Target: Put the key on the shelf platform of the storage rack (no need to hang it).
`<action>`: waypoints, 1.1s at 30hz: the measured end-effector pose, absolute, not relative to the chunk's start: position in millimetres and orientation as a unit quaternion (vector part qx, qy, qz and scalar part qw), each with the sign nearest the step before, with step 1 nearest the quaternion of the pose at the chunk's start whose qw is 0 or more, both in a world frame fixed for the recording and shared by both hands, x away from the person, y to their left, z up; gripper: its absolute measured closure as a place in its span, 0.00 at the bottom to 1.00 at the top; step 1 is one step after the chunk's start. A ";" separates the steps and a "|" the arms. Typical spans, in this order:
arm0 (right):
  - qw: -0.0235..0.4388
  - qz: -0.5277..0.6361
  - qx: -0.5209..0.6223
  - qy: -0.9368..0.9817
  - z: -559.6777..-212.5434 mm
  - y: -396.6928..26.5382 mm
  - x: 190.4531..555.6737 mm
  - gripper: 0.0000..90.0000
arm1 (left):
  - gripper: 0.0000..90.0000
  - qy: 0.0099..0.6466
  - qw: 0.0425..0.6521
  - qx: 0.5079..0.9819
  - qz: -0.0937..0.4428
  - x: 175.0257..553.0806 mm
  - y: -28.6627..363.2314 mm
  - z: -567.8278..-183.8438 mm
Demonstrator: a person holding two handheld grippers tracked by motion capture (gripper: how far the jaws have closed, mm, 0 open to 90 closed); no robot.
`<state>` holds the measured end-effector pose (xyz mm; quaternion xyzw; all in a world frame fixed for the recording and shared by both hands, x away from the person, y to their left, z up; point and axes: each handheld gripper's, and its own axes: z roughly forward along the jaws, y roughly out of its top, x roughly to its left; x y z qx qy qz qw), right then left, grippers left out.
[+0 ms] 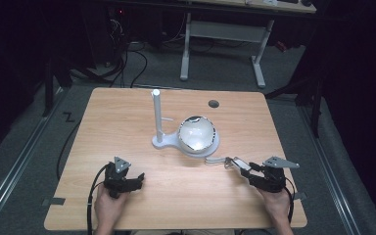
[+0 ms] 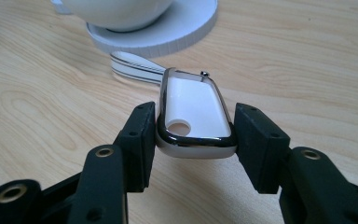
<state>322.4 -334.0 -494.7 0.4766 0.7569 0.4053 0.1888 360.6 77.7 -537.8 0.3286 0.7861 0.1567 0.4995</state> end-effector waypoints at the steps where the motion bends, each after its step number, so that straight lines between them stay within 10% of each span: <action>1: 0.191 0.407 0.474 0.757 -492.9 -334.2 322.1 0.57 | 0.19 0.786 0.500 0.329 0.157 360.6 77.7 -537.9; 33: 0.210 0.470 0.438 0.737 -428.7 -334.1 313.1 0.57 | 0.19 0.787 0.499 0.329 0.155 360.5 77.8 -537.6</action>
